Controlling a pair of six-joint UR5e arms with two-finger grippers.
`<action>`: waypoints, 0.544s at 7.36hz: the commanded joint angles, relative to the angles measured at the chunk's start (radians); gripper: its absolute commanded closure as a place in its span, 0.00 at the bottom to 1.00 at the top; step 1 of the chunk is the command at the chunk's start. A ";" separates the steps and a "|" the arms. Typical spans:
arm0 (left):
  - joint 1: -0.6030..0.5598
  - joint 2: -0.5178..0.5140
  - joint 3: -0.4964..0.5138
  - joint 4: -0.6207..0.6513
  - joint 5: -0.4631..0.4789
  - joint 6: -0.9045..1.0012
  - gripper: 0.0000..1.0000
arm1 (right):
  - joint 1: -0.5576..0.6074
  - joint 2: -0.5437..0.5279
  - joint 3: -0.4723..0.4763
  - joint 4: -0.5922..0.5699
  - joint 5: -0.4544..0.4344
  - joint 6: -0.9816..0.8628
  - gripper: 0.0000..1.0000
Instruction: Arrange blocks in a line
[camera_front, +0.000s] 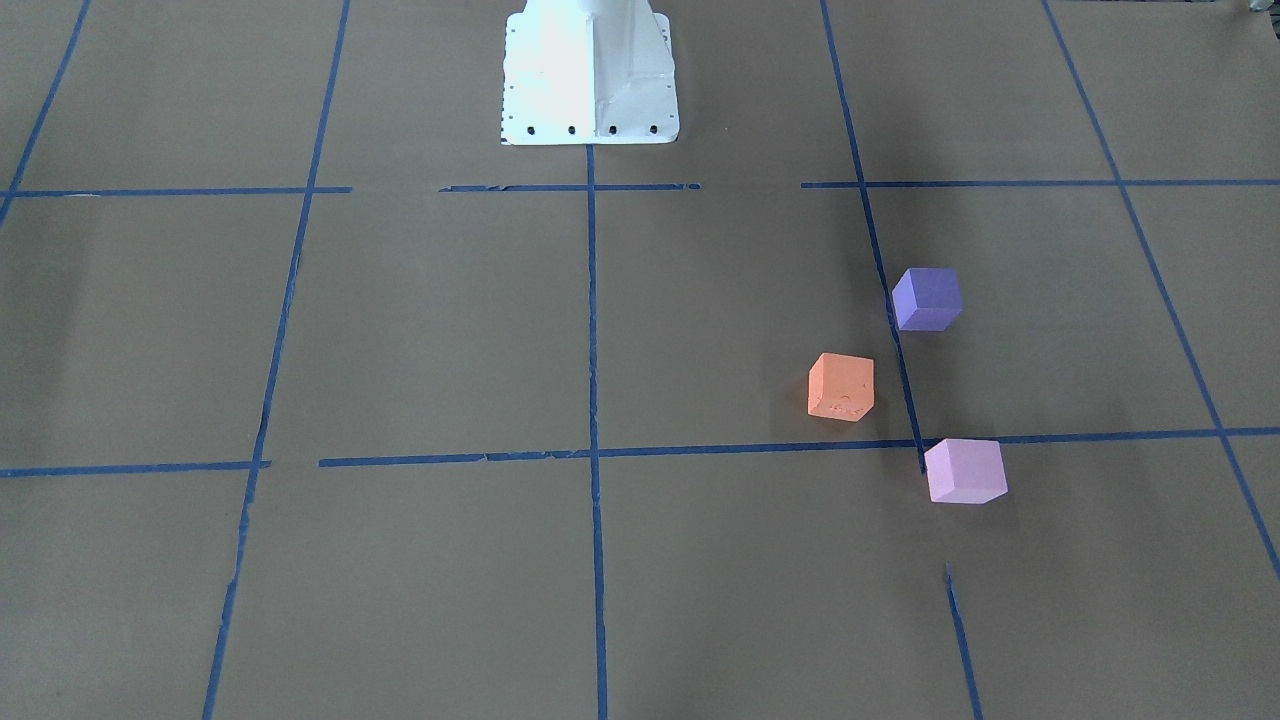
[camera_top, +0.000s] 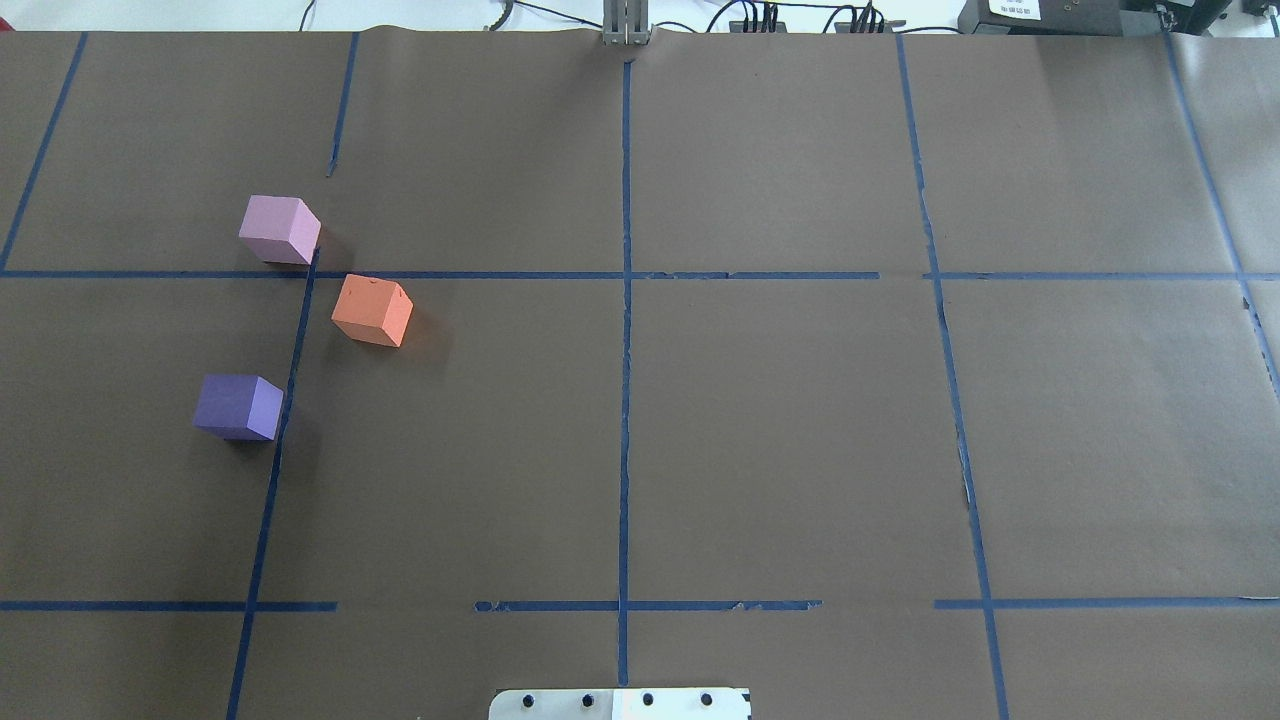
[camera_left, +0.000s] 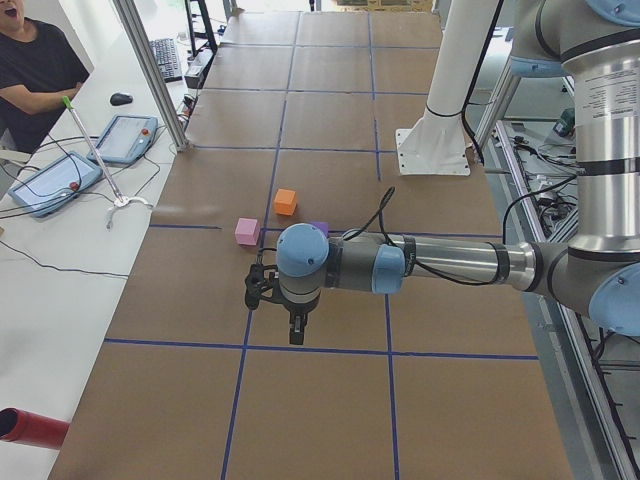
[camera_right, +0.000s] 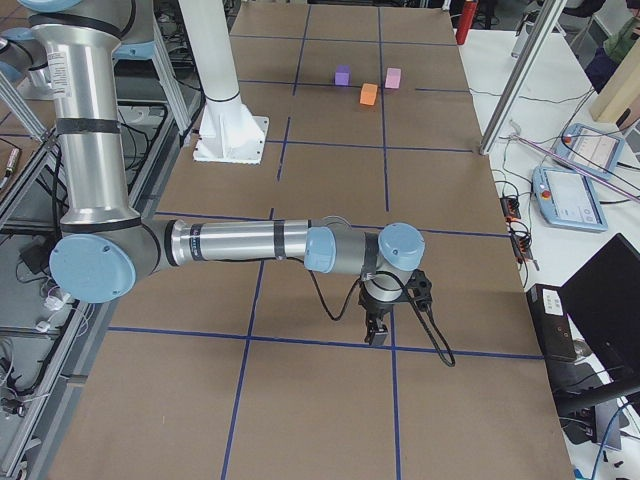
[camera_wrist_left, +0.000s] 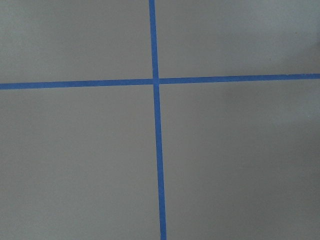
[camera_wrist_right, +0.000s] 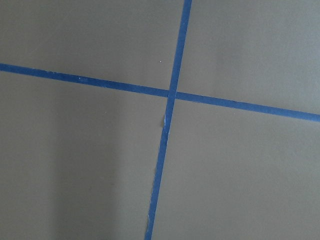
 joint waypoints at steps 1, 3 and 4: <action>0.003 0.001 -0.007 0.000 -0.002 -0.058 0.00 | 0.000 0.000 0.000 0.000 0.000 0.000 0.00; 0.032 -0.009 -0.023 0.000 0.008 -0.058 0.00 | 0.000 0.000 0.000 0.000 0.000 0.000 0.00; 0.080 -0.043 -0.016 0.000 0.011 -0.075 0.00 | 0.000 0.000 0.000 0.000 0.000 0.000 0.00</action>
